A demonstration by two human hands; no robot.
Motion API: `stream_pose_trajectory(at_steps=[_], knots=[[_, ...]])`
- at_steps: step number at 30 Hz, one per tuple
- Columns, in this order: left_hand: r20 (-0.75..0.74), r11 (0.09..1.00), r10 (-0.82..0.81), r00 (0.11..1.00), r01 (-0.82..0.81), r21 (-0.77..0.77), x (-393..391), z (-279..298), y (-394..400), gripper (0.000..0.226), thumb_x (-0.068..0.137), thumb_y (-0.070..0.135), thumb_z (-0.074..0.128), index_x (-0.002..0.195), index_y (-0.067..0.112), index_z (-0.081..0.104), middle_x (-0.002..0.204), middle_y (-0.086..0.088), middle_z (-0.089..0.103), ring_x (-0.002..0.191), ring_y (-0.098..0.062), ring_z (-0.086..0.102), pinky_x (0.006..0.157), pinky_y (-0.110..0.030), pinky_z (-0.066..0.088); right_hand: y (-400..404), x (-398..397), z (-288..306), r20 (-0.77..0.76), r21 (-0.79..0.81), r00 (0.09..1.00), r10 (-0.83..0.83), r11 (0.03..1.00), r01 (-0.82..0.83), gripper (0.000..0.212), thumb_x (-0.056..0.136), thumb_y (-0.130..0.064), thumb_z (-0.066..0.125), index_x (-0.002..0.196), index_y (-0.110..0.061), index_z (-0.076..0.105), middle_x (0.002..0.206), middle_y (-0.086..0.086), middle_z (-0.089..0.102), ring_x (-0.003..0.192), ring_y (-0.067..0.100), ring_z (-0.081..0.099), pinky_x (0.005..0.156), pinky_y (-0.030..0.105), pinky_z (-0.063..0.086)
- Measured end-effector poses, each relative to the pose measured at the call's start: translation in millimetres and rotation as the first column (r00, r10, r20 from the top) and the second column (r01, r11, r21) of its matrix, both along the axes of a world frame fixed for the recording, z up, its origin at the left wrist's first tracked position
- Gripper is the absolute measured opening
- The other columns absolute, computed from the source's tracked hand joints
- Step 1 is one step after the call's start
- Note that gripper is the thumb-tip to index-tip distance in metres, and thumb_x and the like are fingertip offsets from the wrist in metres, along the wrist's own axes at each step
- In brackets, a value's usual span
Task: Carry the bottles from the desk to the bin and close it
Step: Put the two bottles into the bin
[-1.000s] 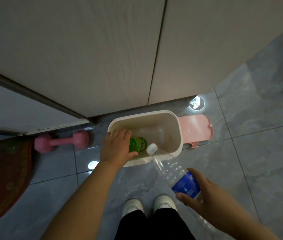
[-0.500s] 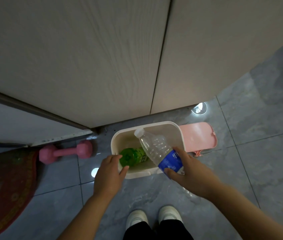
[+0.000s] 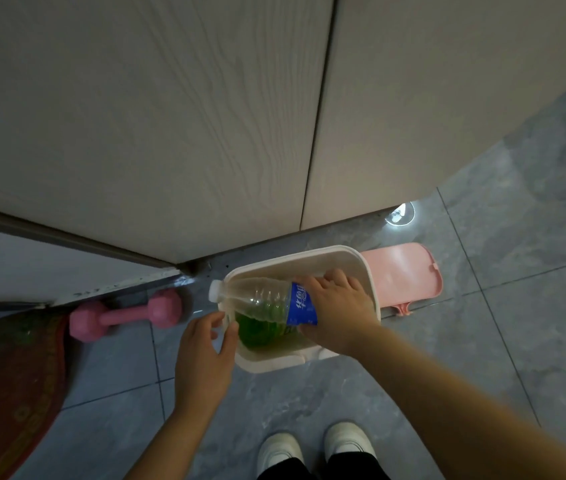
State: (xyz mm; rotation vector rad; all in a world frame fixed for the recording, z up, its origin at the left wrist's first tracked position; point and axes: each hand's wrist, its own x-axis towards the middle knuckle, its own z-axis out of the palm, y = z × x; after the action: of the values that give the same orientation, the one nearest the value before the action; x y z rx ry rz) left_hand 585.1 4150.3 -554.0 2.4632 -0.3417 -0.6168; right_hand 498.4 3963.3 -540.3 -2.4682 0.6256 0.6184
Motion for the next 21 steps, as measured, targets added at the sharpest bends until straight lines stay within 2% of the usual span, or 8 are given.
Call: stream_pose_trajectory(at_steps=[6,9,12,17,21], knots=[[-0.017,1.000,-0.004,1.000,0.004,0.001,4.2,-8.5,7.1,0.029,0.088,0.023,0.058,0.114,0.011,0.060,0.101,0.003,0.054,0.090,-0.018,0.056,0.075,-0.028,0.042,6.0,11.4,-29.8,-0.045,0.008,0.999,-0.022,1.000,0.023,0.068,0.079,-0.027,0.067,0.137,-0.029,0.032,0.140,-0.001,0.047,0.131,0.024,0.037,0.112,0.044,0.026],[-0.018,1.000,-0.006,1.000,0.007,0.011,2.2,-11.5,7.5,0.027,0.089,0.024,0.057,0.112,0.012,0.061,0.100,0.004,0.054,0.088,-0.016,0.055,0.066,-0.020,0.039,9.1,9.6,-37.3,-0.057,0.011,0.998,-0.027,1.000,0.028,0.067,0.080,-0.022,0.067,0.137,-0.028,0.033,0.143,-0.001,0.044,0.135,0.024,0.036,0.115,0.045,0.023],[-0.027,1.000,-0.001,1.000,0.001,0.007,-2.4,-12.2,7.0,0.025,0.089,0.023,0.056,0.109,0.010,0.062,0.100,0.000,0.057,0.086,-0.016,0.056,0.062,-0.013,0.037,10.8,3.8,-39.2,-0.107,0.058,0.993,-0.057,0.996,0.063,0.061,0.084,-0.022,0.063,0.136,-0.028,0.032,0.141,0.001,0.046,0.132,0.025,0.041,0.112,0.045,0.030],[-0.046,1.000,0.001,0.999,-0.001,0.007,-8.8,-9.4,1.5,0.023,0.089,0.021,0.057,0.107,0.008,0.063,0.098,-0.001,0.057,0.086,-0.021,0.058,0.068,-0.024,0.041,13.6,-8.0,-32.5,-0.161,0.122,0.977,-0.141,0.979,0.161,0.052,0.090,-0.025,0.054,0.138,-0.027,0.033,0.137,0.002,0.051,0.125,0.025,0.047,0.105,0.042,0.040],[-0.057,1.000,-0.013,0.998,0.013,0.004,-14.8,-6.9,-2.1,0.021,0.088,0.018,0.059,0.106,0.007,0.063,0.095,0.002,0.054,0.086,-0.021,0.058,0.070,-0.024,0.042,15.5,-18.6,-26.1,-0.190,0.164,0.957,-0.220,0.954,0.252,0.040,0.092,-0.024,0.049,0.131,-0.024,0.040,0.133,0.002,0.053,0.119,0.024,0.050,0.102,0.040,0.043]])
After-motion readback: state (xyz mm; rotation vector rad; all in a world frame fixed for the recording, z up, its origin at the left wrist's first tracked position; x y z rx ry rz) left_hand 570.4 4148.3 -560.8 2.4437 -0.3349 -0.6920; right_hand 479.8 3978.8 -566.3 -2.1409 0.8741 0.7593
